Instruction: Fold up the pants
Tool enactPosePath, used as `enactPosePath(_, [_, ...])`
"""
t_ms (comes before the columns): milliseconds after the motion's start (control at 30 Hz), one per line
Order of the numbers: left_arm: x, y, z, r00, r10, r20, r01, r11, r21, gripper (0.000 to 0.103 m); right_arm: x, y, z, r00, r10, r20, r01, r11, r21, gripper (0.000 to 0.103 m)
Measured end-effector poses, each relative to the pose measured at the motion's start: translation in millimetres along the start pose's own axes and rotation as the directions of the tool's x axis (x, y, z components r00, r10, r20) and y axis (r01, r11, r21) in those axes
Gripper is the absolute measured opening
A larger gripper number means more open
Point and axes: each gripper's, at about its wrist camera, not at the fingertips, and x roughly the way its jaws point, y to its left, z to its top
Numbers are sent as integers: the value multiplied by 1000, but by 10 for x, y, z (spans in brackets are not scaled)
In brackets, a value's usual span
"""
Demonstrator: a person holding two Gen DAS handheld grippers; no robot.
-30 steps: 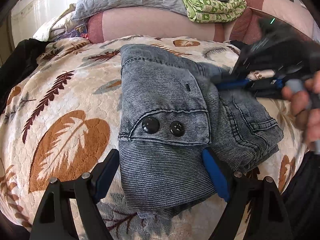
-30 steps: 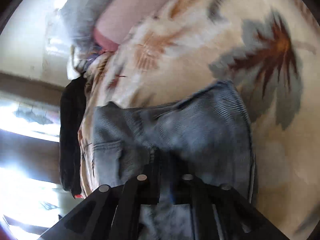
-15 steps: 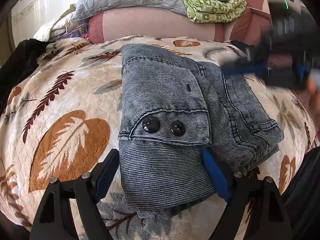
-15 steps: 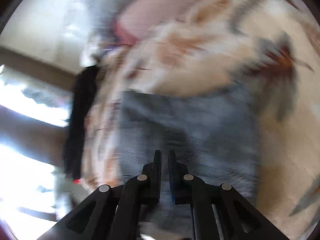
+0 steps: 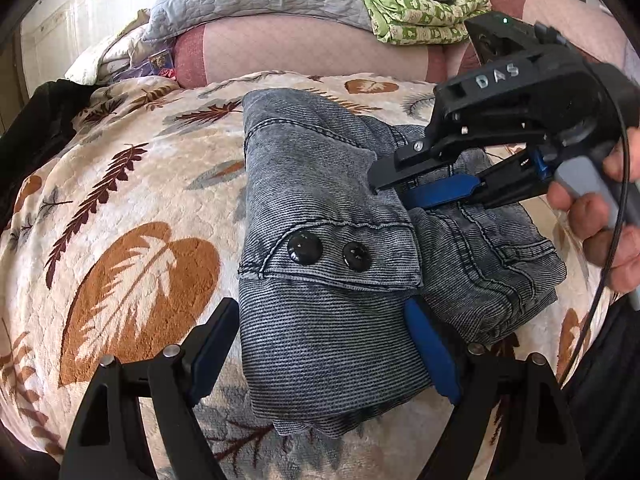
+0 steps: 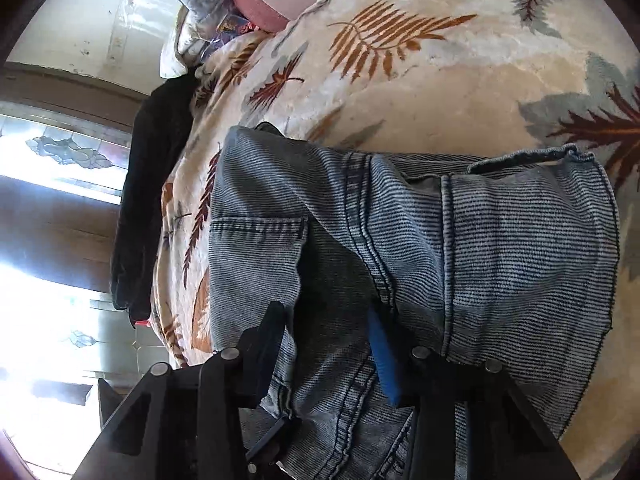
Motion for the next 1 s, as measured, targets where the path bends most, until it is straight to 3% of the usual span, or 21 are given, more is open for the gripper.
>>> enactPosePath(133, [0,7,0,1000,-5,1,5,1000,-8,86,-212,274,184,993,77,93,-72,995,-65,47])
enactPosePath(200, [2,-1,5,1000,-2,1,2,1000,-6,86,-297,243,243,988,30,149,-21,998,-60,55])
enactPosePath(267, [4,2,6,1000,-4,0,4,1000,-7,86,-149,-80,317,989,-73,130,73,997,4,63])
enactPosePath(333, [10,-1,5,1000,-5,-2,5,1000,-9,86,-11,-496,294,996,-46,79,36,992,121,43])
enactPosePath(367, [7,-5,0,1000,-3,2,3,1000,-8,86,-68,-607,264,994,-17,111,-1,987,158,33])
enactPosePath(467, [-107,56,17,998,-49,27,50,998,-41,85,-147,-531,214,995,-32,96,22,994,104,34])
enactPosePath(533, [-299,192,50,989,-92,115,105,989,-107,85,-154,-486,212,996,-44,80,37,995,96,34])
enactPosePath(600, [-509,381,80,972,-63,226,105,978,-178,85,-198,-418,229,995,-52,81,45,995,90,35])
enactPosePath(633, [-538,452,85,970,-32,241,83,976,-202,85,-232,-339,235,994,-67,88,60,995,76,35])
enactPosePath(700, [-414,588,93,984,26,175,17,971,-240,85,-373,-96,256,992,-58,111,54,998,33,36])
enactPosePath(767, [-141,656,52,999,4,43,7,964,-267,85,-457,201,310,992,-14,125,19,999,-38,37])
enactPosePath(800, [-29,655,23,1000,-24,-2,22,960,-279,85,-457,390,359,993,6,118,4,997,-79,44])
enactPosePath(900, [-42,566,57,1000,10,18,-5,974,-228,85,-327,859,494,996,28,86,-13,984,-178,59])
enactPosePath(1000, [-50,520,59,999,35,27,-29,979,-202,85,-6,1004,611,1000,5,20,-1,981,-195,59])
